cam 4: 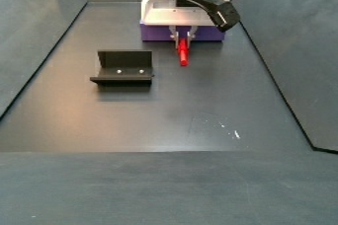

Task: Pick up the red object. Move up. Place the red object on the fixture. Regrasp the red object. Move to above the board. Insert the red object.
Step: Pick up the red object, then move up, then place the red object on the fixture.

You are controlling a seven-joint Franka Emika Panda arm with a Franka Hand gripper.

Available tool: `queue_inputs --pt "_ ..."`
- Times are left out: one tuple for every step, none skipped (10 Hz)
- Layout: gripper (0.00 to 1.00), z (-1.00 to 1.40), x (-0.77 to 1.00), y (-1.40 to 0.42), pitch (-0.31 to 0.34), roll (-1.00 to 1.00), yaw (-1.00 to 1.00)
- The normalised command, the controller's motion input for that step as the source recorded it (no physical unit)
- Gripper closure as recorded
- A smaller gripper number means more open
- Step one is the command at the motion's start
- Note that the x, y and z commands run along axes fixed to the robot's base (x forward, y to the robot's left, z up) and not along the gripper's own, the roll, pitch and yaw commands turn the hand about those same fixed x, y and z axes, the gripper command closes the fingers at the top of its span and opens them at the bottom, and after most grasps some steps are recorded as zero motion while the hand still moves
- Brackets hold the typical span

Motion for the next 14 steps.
queue_inputs --pt "1.00 0.00 0.00 0.00 0.000 0.00 0.00" --pt "1.00 0.00 0.00 0.00 0.000 0.00 0.00" --pt "1.00 0.00 0.00 0.00 0.000 0.00 0.00" --pt "1.00 0.00 0.00 0.00 0.000 0.00 0.00" --pt "1.00 0.00 0.00 0.00 0.000 0.00 0.00" --pt "1.00 0.00 0.00 0.00 0.000 0.00 0.00" --pt "1.00 0.00 0.00 0.00 0.000 0.00 0.00" --pt "1.00 0.83 0.00 0.00 0.000 0.00 0.00" --pt "1.00 0.71 -0.06 0.05 0.048 0.00 0.00" --pt "1.00 0.56 -0.08 0.04 0.048 -0.02 0.00" --pt "1.00 0.21 -0.03 0.03 0.019 -0.08 0.00" --pt "1.00 0.00 0.00 0.00 -0.026 0.00 0.00" --pt "1.00 0.00 0.05 0.00 0.000 -0.03 -0.09" --pt "1.00 0.00 0.04 0.33 0.000 -0.34 -0.19"
